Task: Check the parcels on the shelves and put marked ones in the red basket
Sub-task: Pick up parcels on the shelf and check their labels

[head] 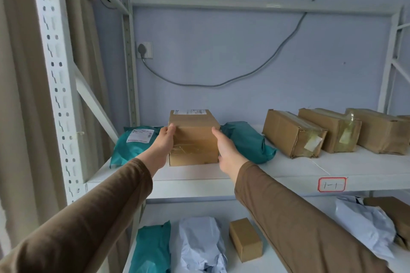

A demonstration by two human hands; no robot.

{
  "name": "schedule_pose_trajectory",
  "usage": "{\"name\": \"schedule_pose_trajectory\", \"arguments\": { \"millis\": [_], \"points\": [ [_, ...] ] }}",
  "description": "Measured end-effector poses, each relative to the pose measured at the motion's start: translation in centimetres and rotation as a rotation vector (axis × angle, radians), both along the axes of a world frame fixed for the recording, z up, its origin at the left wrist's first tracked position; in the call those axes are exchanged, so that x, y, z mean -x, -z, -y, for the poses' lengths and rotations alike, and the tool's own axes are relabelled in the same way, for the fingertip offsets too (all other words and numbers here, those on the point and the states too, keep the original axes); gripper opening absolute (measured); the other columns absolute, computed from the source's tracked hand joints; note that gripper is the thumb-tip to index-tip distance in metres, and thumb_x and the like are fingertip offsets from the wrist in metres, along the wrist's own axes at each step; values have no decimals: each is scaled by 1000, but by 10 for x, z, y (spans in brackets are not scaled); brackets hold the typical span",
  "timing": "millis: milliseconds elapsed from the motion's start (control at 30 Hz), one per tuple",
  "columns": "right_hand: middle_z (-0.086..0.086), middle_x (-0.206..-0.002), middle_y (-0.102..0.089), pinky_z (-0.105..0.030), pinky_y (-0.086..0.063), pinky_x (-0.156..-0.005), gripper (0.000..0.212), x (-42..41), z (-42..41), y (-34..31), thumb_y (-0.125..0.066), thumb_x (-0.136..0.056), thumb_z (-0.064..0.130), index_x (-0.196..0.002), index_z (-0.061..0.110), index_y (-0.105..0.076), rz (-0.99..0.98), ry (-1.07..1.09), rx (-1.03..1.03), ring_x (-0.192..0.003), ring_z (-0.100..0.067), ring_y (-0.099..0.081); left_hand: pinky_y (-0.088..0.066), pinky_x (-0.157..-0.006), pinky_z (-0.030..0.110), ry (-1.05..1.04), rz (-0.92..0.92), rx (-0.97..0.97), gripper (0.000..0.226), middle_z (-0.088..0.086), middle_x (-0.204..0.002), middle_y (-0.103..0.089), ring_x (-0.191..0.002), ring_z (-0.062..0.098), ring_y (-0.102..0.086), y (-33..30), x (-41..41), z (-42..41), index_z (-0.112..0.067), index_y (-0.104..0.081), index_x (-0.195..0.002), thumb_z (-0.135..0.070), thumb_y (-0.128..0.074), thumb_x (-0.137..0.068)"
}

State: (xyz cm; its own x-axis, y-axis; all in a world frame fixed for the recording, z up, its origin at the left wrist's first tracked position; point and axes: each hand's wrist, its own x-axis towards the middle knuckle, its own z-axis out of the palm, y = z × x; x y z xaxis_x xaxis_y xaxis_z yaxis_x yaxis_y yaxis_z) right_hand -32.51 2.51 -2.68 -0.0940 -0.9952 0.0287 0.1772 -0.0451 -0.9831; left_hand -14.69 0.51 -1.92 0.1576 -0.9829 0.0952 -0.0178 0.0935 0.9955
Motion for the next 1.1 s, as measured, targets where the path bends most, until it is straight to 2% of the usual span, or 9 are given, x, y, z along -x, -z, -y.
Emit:
{"name": "schedule_pose_trajectory", "arguments": {
  "millis": [67, 233, 400, 500, 567, 733, 800, 967, 1100],
  "points": [
    [4, -154, -48, -47, -33, -119, 83, 2, 5, 3, -59, -80, 71, -151, 32, -43, -29, -9, 3, -138, -22, -47, -34, -120, 48, -23, 36, -5, 61, 4, -147, -44, -132, 27, -46, -2, 3, 1, -26, -35, -155, -61, -36, -105],
    [3, -165, -32, -41, -27, -117, 63, 22, -19, -3, -47, -105, 47, -160, 22, -30, -162, 17, 90, -151, -21, -31, -27, -123, 44, -162, 245, 217, 64, 4, -168, -29, -153, 30, -31, -4, 12, -8, -23, -21, -164, -53, -33, -108],
    [1, -155, -49, -24, -35, -102, 48, 71, -45, -4, -53, -106, 28, -152, 16, -47, -166, 181, 265, -139, -15, -47, -14, -129, 44, -209, 444, 581, 63, -4, -172, -20, -159, 18, -15, -11, 51, -32, -30, -24, -163, -56, -35, -107],
    [0, -151, -54, -22, -35, -98, 43, 105, -61, -2, -54, -105, 24, -147, 13, -53, -175, 238, 297, -127, -10, -50, -12, -125, 36, -144, 479, 666, 58, -4, -172, -20, -159, 14, -11, -12, 86, -53, -29, -28, -162, -50, -37, -108],
    [-1, -151, -53, -21, -35, -98, 41, 127, -71, -2, -53, -105, 21, -145, 12, -54, -183, 251, 292, -130, -11, -50, -14, -126, 36, -85, 480, 687, 57, -3, -171, -22, -159, 13, -11, -11, 109, -65, -26, -30, -162, -47, -38, -109],
    [0, -150, -53, -25, -34, -98, 41, 165, -86, -2, -52, -106, 22, -146, 14, -54, -223, 258, 229, -132, -13, -47, -22, -127, 42, 66, 499, 607, 58, -2, -169, -29, -157, 20, -23, 0, 150, -75, -25, -31, -161, -48, -37, -109],
    [1, -152, -51, -26, -32, -98, 43, 173, -84, -3, -52, -105, 25, -147, 16, -52, -223, 233, 187, -127, -11, -47, -25, -122, 35, 122, 505, 545, 57, 1, -167, -32, -154, 22, -30, 3, 162, -74, -22, -31, -161, -46, -37, -110],
    [1, -162, -38, -30, -30, -107, 53, 182, -65, -5, -50, -107, 29, -157, 17, -39, -174, 154, 71, -148, -19, -35, -27, -119, 36, 241, 411, 252, 61, 4, -168, -28, -153, 25, -30, 4, 178, -54, -20, -23, -164, -48, -32, -110],
    [-3, -163, -36, -39, -28, -117, 58, 186, -34, -1, -53, -105, 29, -158, 17, -33, -150, 115, -36, -147, -24, -35, -24, -122, 41, 292, 310, 58, 62, 3, -166, -27, -154, 28, -27, 5, 185, -29, -19, -17, -164, -47, -32, -111]
  ]
}}
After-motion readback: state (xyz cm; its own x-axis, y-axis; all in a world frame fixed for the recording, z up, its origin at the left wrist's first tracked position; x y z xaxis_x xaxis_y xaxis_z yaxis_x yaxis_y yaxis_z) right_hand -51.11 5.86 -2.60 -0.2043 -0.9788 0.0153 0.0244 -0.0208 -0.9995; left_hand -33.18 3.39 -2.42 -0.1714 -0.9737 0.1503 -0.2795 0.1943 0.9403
